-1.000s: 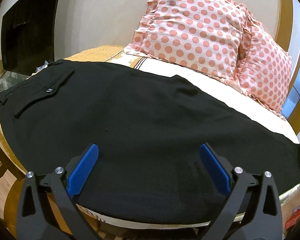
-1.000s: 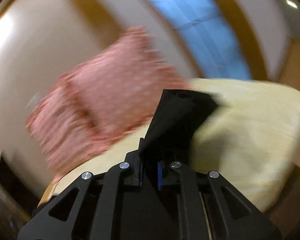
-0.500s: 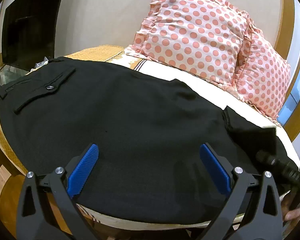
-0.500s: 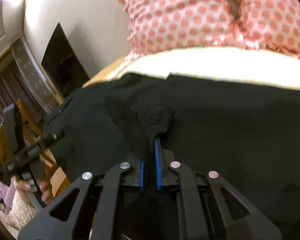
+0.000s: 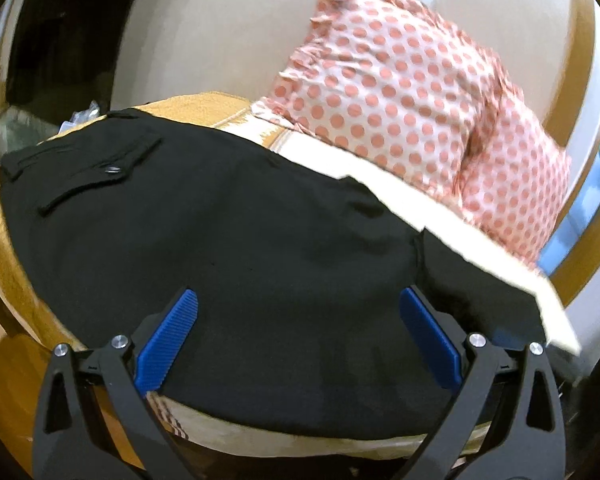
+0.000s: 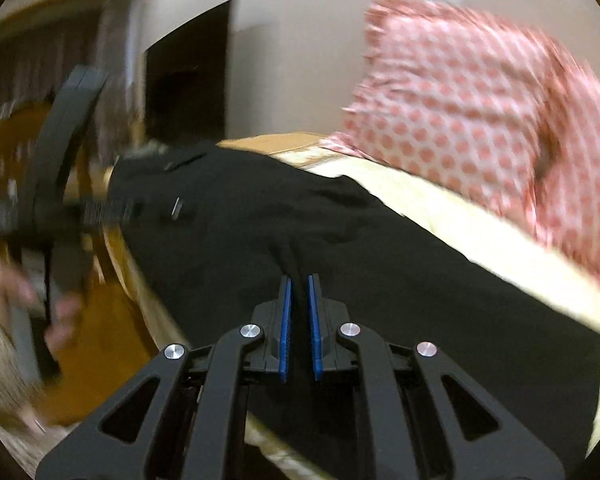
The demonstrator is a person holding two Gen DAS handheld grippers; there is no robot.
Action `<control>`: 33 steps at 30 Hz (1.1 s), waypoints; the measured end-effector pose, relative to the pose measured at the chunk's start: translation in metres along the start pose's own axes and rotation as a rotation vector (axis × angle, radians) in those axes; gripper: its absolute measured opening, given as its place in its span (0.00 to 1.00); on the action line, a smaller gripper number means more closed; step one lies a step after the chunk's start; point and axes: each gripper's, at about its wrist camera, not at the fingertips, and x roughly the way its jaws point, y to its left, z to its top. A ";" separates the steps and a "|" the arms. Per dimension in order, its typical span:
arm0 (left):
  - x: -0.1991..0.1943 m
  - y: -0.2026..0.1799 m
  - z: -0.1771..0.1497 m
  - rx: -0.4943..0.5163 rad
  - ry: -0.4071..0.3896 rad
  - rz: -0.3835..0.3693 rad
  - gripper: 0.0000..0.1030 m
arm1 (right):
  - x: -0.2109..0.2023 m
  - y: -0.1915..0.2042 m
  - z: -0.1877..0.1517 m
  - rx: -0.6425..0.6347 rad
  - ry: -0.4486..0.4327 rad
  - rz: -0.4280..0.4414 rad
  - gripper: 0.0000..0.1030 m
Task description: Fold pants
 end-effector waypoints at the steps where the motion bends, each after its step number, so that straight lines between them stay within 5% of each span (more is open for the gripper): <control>1: -0.006 0.006 0.003 -0.025 -0.015 0.005 0.98 | 0.004 0.004 -0.003 -0.020 0.011 0.009 0.09; 4: -0.024 0.025 0.013 -0.084 -0.072 0.037 0.98 | 0.011 0.009 -0.013 -0.018 0.078 0.076 0.09; 7: -0.044 0.048 0.022 -0.129 -0.134 0.102 0.98 | -0.004 0.003 -0.011 0.043 0.035 0.154 0.09; 11: -0.056 0.079 0.032 -0.202 -0.146 0.153 0.98 | -0.015 -0.029 -0.004 0.188 -0.035 0.091 0.14; 15: -0.055 0.109 0.035 -0.315 -0.109 0.144 0.98 | 0.014 -0.058 -0.014 0.285 0.114 0.051 0.26; 22: -0.042 0.144 0.040 -0.447 -0.041 0.096 0.95 | 0.010 -0.069 -0.020 0.334 0.106 0.122 0.40; 30: -0.032 0.144 0.047 -0.461 0.000 0.086 0.95 | 0.015 -0.059 -0.022 0.297 0.093 0.138 0.56; 33: -0.028 0.135 0.045 -0.458 0.032 0.022 0.95 | 0.015 -0.059 -0.023 0.296 0.090 0.143 0.57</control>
